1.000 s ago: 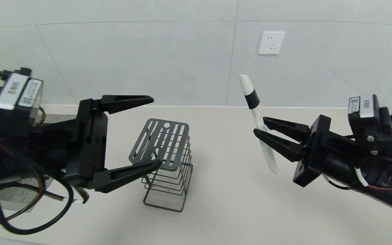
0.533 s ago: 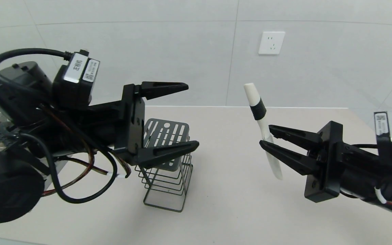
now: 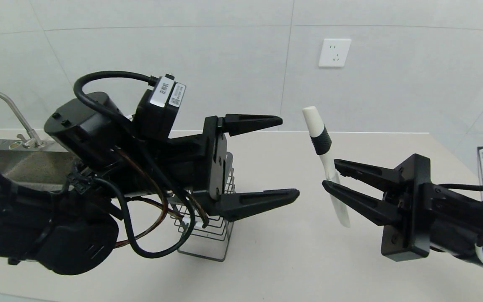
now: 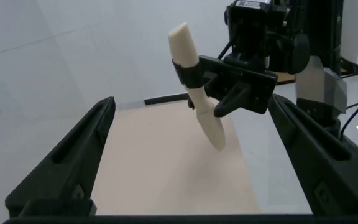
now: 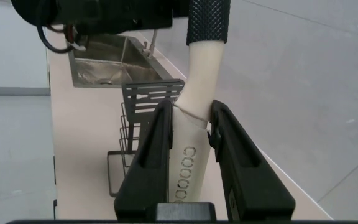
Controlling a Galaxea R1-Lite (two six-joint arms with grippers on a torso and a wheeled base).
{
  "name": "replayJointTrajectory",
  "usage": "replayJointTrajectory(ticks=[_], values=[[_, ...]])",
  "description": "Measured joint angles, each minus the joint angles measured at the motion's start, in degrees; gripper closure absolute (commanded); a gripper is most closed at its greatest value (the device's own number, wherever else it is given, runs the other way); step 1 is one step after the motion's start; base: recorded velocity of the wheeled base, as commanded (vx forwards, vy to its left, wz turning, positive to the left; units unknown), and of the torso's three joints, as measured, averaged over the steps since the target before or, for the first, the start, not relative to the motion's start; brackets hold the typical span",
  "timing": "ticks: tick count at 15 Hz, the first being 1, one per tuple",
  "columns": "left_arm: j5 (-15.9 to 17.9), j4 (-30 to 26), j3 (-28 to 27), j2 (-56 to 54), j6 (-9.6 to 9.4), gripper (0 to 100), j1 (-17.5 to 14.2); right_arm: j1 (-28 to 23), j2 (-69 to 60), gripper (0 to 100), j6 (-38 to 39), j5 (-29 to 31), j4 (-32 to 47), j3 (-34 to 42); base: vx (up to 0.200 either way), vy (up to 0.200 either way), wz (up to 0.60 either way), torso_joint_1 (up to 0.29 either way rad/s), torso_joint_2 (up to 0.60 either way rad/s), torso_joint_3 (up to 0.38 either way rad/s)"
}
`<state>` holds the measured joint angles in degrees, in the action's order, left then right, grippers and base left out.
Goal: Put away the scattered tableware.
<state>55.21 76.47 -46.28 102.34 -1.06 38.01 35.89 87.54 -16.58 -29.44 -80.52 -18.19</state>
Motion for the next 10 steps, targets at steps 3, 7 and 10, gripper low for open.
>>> replayJointTrajectory(ticks=[3, 7, 10], values=[[-0.1, 0.3, -0.7, 1.7, 2.26, 0, 1.8, 1.1, 0.0, 100, 0.0, 0.0, -0.1, -0.2, 0.0, 0.0, 0.0, 0.0, 0.0, 0.0], [-1.3, 0.5, -3.5, 3.8, 2.51, 0, 3.6, 2.8, 0.2, 100, 0.0, 0.0, -0.1, 0.1, 0.0, 0.0, 0.0, 0.0, 0.0, 0.0], [-2.2, 0.5, -5.8, 5.0, 3.77, 0, 5.5, 3.4, 0.3, 100, -0.3, 0.0, 0.0, 0.4, 0.0, 0.0, 0.0, 0.0, 0.0, 0.0]])
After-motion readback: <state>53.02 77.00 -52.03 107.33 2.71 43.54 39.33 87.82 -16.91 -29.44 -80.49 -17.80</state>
